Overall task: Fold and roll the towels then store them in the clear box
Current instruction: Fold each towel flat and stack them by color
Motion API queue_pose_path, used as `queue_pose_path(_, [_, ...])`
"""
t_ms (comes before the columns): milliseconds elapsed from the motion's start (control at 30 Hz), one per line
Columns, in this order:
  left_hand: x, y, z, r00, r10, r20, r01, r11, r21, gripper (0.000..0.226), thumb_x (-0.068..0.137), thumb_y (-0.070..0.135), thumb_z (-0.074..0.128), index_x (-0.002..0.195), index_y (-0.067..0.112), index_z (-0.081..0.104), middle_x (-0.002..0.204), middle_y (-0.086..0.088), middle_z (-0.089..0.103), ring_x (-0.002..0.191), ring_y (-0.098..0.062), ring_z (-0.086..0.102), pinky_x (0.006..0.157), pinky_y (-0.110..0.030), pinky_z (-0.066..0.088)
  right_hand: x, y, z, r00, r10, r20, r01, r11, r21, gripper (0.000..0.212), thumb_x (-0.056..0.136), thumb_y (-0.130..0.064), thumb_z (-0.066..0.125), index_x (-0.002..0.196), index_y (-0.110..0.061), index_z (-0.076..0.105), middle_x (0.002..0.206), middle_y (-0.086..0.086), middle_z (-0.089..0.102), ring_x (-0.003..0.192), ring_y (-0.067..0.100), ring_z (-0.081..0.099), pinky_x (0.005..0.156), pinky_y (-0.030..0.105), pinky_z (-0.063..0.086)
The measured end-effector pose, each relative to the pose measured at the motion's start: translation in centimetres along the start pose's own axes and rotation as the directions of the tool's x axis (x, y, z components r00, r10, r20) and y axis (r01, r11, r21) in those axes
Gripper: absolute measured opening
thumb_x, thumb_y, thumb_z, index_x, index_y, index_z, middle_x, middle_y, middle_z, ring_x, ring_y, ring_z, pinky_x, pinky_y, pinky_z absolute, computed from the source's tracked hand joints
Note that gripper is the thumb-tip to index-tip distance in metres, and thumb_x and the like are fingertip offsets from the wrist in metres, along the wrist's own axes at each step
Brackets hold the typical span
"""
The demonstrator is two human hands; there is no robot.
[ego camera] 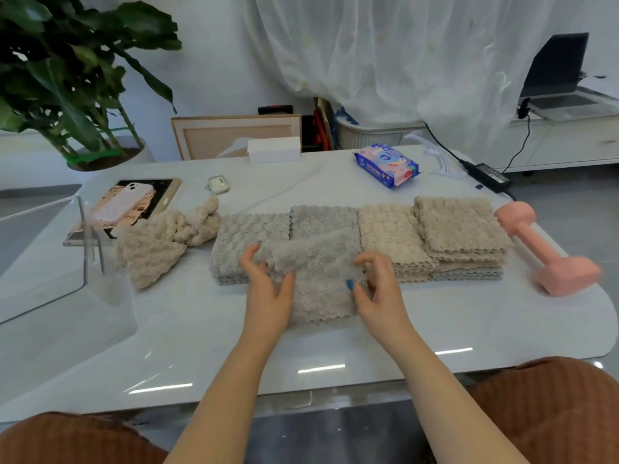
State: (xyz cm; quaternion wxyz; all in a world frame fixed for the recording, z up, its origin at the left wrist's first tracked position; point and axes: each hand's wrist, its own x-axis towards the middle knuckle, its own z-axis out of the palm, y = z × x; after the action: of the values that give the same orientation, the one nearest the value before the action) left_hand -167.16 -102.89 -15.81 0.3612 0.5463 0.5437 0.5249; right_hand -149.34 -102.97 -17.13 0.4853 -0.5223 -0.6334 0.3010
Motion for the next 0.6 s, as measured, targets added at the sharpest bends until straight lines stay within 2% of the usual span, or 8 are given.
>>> queue_pose_path(67, [2.7,1.0,0.9,0.991,0.133,0.020,-0.135,0.988,0.080,0.047,0.095,0.007,0.049,0.126,0.030,0.021,0.114,0.005,0.049,0.094,-0.004,0.059,0.081,-0.025,0.051,2.0,-0.5,-0.6,0.995,-0.063,-0.076,0.058,0.997,-0.060,0.049,0.080,0.016,0.047,0.099,-0.028,0.059,0.120,0.001,0.042,0.107,-0.010,0.044,0.076,0.007,0.040])
queue_pose_path(100, [4.5,1.6,1.6,0.978,0.207,0.028,-0.209,0.967,0.143,0.042,0.095,0.007,0.048,0.122,0.031,0.026,0.114,0.002,0.048,0.088,-0.005,0.057,0.077,-0.024,0.049,3.6,-0.7,-0.9,0.988,-0.092,-0.122,0.081,0.993,-0.086,0.048,0.079,0.017,0.045,0.104,-0.021,0.064,0.121,0.002,0.042,0.106,-0.011,0.044,0.079,0.007,0.040])
queue_pose_path(200, [9.8,2.8,3.5,0.949,0.312,0.036,-0.307,0.899,0.312,0.032,0.095,0.004,0.045,0.117,0.026,0.042,0.117,0.000,0.038,0.078,-0.004,0.046,0.072,-0.011,0.037,8.4,-1.1,-1.1,0.988,-0.062,-0.142,0.037,0.984,-0.176,0.052,0.081,0.016,0.043,0.124,-0.008,0.059,0.128,0.007,0.041,0.111,0.000,0.041,0.094,0.002,0.031])
queue_pose_path(267, [12.3,1.2,4.4,0.971,0.220,0.094,-0.239,0.883,0.404,0.036,0.094,-0.001,0.043,0.124,0.018,0.047,0.125,-0.005,0.034,0.089,-0.013,0.051,0.074,-0.005,0.036,10.5,0.0,-0.6,0.997,0.058,-0.047,-0.068,0.964,-0.256,0.055,0.083,0.012,0.044,0.135,-0.005,0.048,0.133,0.010,0.039,0.116,0.011,0.041,0.092,-0.002,0.023])
queue_pose_path(333, [13.2,-2.3,5.4,0.982,0.022,0.185,-0.121,0.832,0.541,0.047,0.094,-0.002,0.041,0.140,0.013,0.040,0.141,-0.013,0.025,0.116,-0.030,0.047,0.092,-0.018,0.038,11.1,2.2,0.7,0.980,0.180,0.080,-0.134,0.908,-0.396,0.057,0.082,0.006,0.048,0.138,-0.005,0.044,0.140,0.014,0.037,0.127,0.026,0.041,0.099,0.012,0.026])
queue_pose_path(400, [12.9,-5.1,6.3,0.963,-0.161,0.217,-0.023,0.752,0.659,0.063,0.094,-0.002,0.040,0.151,0.014,0.017,0.152,-0.020,0.006,0.135,-0.039,0.028,0.107,-0.034,0.033,11.0,4.5,2.1,0.953,0.260,0.158,-0.133,0.824,-0.551,0.062,0.082,0.000,0.049,0.142,-0.006,0.037,0.150,0.015,0.027,0.135,0.031,0.033,0.106,0.024,0.025])
queue_pose_path(500, [12.7,-5.8,7.2,0.945,-0.266,0.190,0.050,0.692,0.720,0.082,0.091,-0.005,0.042,0.152,0.018,-0.008,0.156,-0.015,-0.018,0.144,-0.035,0.001,0.112,-0.041,0.028,11.2,5.6,2.8,0.940,0.302,0.162,-0.135,0.760,-0.636,0.075,0.080,-0.004,0.054,0.149,-0.010,0.024,0.156,0.014,0.013,0.139,0.033,0.025,0.112,0.030,0.023])
queue_pose_path(600, [13.1,-4.8,7.0,0.930,-0.306,0.204,0.068,0.690,0.721,0.084,0.090,-0.005,0.041,0.151,0.018,-0.012,0.156,-0.012,-0.019,0.144,-0.034,0.001,0.113,-0.042,0.027,11.6,5.3,2.8,0.930,0.320,0.183,-0.123,0.738,-0.664,0.078,0.082,-0.007,0.055,0.151,-0.010,0.017,0.157,0.014,0.008,0.142,0.032,0.018,0.114,0.030,0.019])
